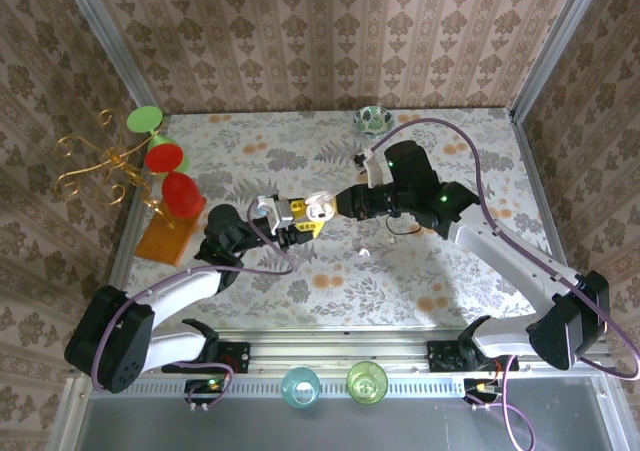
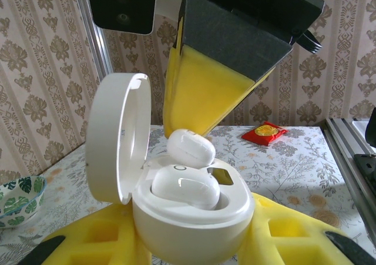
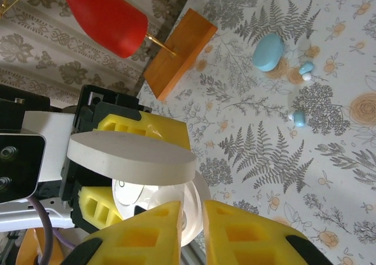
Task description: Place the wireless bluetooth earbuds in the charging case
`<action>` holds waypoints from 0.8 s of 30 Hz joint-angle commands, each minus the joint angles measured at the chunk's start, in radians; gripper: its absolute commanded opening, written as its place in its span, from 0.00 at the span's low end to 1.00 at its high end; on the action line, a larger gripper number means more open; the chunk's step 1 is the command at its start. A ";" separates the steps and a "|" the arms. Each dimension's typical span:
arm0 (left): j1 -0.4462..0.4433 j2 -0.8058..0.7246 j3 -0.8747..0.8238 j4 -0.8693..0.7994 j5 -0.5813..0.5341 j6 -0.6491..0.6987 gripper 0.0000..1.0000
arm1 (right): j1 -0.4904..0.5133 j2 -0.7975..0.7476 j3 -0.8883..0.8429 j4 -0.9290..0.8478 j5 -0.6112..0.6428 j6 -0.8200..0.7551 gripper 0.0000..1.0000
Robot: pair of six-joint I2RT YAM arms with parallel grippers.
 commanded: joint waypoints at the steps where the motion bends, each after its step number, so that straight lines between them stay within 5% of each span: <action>1: -0.002 0.006 0.014 0.051 0.018 -0.018 0.21 | -0.003 0.017 0.033 0.024 -0.039 0.015 0.20; 13: 0.005 0.003 0.010 0.051 0.016 -0.008 0.21 | -0.020 -0.094 -0.008 0.000 0.021 -0.036 0.34; 18: 0.006 0.012 -0.005 0.079 0.006 0.026 0.20 | -0.021 -0.109 0.001 0.051 0.018 -0.013 0.62; 24: 0.006 0.031 -0.003 0.113 0.023 0.020 0.19 | -0.021 0.008 0.100 0.016 0.051 0.065 0.80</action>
